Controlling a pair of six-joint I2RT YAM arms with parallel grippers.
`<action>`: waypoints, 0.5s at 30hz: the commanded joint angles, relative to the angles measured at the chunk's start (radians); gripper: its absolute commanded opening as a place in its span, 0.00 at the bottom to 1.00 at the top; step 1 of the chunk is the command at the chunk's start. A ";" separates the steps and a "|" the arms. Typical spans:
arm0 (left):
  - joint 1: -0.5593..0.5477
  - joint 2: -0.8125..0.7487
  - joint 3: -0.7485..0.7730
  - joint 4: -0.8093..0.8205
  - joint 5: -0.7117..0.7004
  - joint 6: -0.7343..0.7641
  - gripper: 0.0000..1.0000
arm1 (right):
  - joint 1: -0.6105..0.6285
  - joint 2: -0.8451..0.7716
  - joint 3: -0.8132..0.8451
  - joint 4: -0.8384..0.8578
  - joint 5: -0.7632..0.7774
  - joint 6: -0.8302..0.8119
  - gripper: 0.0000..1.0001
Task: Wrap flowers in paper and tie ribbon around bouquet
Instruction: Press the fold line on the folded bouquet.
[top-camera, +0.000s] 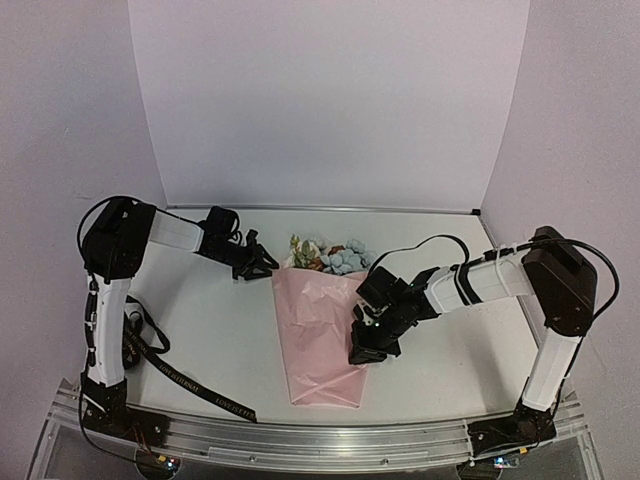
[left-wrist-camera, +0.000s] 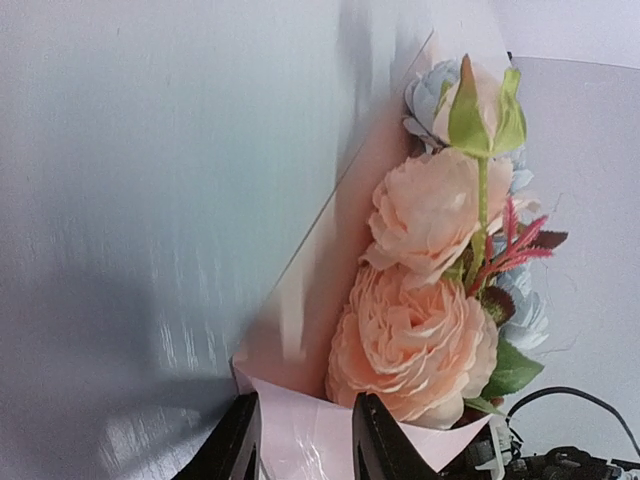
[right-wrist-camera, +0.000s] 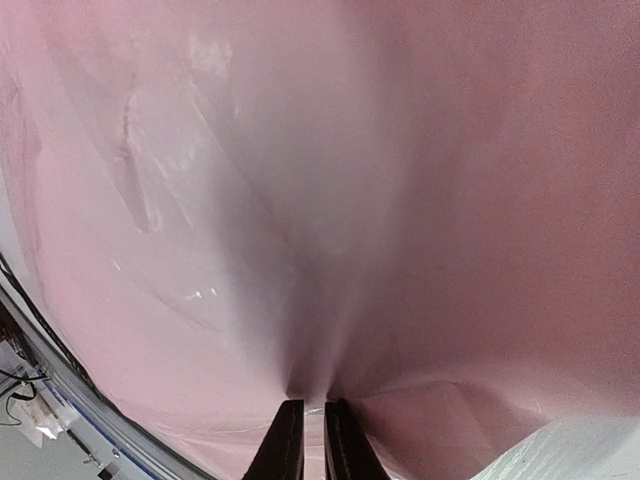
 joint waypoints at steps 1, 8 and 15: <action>0.018 0.029 0.110 -0.077 0.004 0.061 0.34 | 0.006 0.023 -0.013 -0.032 0.014 0.008 0.08; 0.057 -0.026 0.176 -0.148 -0.024 0.115 0.41 | -0.002 0.005 0.051 -0.087 0.011 0.008 0.13; 0.071 -0.206 0.049 -0.141 -0.066 0.107 0.53 | -0.009 -0.058 0.130 -0.187 0.027 -0.022 0.23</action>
